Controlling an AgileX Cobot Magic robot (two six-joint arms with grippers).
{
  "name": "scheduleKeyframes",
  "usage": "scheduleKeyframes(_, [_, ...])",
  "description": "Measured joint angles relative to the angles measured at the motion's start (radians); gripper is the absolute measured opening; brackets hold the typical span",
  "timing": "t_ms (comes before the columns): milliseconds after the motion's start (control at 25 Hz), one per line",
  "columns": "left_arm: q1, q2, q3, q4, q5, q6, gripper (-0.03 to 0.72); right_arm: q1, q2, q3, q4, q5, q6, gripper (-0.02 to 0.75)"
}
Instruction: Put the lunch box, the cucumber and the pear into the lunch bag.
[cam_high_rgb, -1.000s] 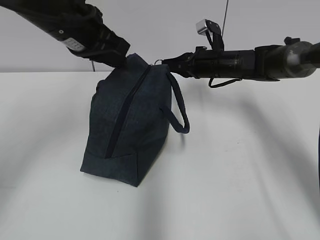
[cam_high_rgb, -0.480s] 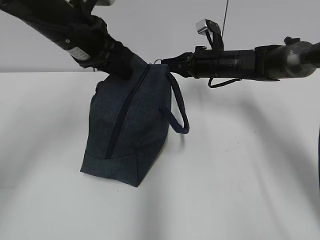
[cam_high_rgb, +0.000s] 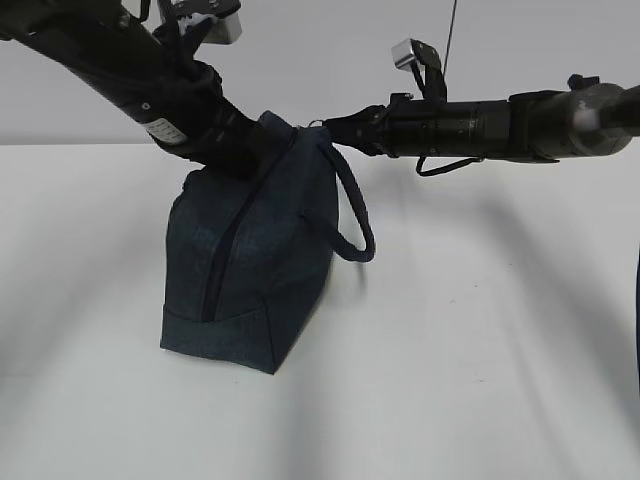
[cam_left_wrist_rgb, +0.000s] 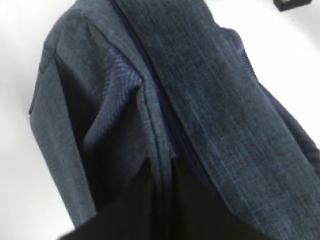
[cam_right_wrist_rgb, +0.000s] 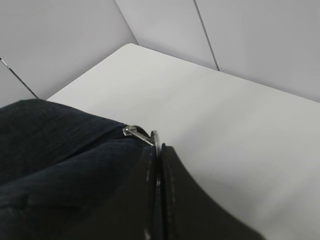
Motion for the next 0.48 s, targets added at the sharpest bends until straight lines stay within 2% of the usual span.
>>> scheduleKeyframes(480, [0.0,-0.024,0.0,0.018,0.016,0.012,0.001,0.0,0.0,0.0,-0.016,-0.024,-0.008,0.0])
